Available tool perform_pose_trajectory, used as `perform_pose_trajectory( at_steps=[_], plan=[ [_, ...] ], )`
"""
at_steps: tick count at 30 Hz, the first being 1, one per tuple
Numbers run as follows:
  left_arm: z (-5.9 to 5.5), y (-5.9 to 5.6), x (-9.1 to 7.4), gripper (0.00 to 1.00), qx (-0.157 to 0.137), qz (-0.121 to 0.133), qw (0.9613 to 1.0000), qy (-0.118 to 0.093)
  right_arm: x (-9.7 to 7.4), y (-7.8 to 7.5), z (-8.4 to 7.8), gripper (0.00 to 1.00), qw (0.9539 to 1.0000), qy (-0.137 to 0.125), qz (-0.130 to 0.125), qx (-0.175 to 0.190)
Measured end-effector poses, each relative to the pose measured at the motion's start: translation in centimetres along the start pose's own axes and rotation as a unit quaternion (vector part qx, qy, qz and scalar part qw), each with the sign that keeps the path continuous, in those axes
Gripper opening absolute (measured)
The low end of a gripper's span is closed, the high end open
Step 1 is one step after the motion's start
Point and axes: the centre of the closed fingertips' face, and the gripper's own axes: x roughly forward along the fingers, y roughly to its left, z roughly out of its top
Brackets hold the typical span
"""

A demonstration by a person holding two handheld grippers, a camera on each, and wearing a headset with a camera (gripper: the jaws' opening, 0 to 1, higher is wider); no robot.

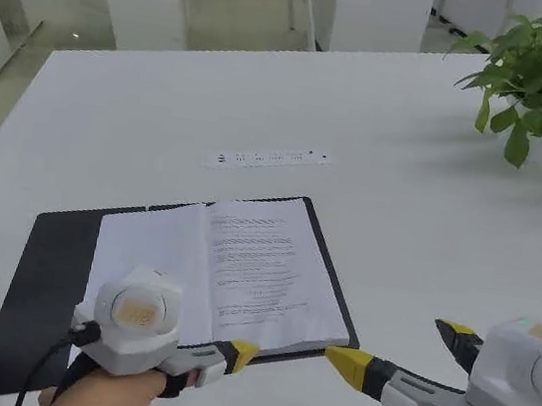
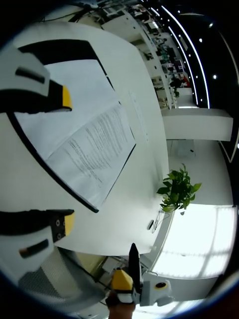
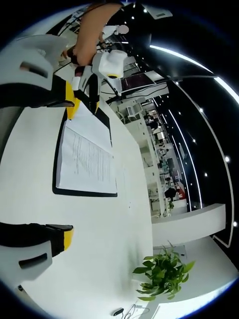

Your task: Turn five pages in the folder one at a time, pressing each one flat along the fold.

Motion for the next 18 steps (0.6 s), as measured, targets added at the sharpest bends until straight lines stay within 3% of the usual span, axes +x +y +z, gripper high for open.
perform_pose_trajectory(
  at_steps=[13,18],
  plan=[
    [0.6,-3.2,6.0,0.70,0.035,-0.036,0.9987,0.003,-0.1,0.5,-0.2,0.95,0.9998,-0.007,-0.011,0.013],
    [0.8,-3.6,8.2,0.66,0.042,-0.037,0.9984,0.000,-0.3,0.6,-0.4,0.93,0.9997,-0.007,-0.017,0.018]
  ],
)
